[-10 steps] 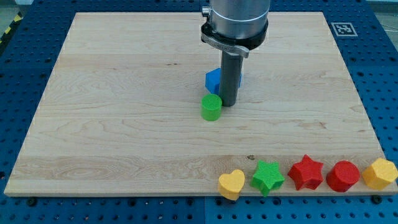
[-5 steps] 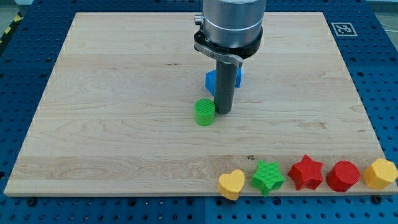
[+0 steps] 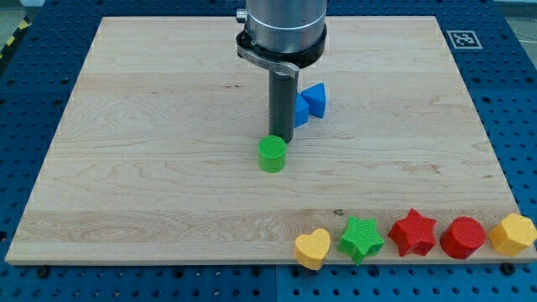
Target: Push the green circle diagnol to the yellow heart
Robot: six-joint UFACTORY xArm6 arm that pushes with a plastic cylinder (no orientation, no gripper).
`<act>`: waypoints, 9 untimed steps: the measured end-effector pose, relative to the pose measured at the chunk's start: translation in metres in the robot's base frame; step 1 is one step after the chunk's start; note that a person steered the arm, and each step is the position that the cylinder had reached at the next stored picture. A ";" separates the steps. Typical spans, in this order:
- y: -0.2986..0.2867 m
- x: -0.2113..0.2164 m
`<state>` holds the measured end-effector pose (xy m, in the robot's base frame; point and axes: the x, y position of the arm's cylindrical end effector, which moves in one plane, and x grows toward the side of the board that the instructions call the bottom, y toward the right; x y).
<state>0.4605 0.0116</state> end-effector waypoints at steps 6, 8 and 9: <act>-0.018 0.035; -0.019 0.057; -0.027 0.059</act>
<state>0.5194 -0.0151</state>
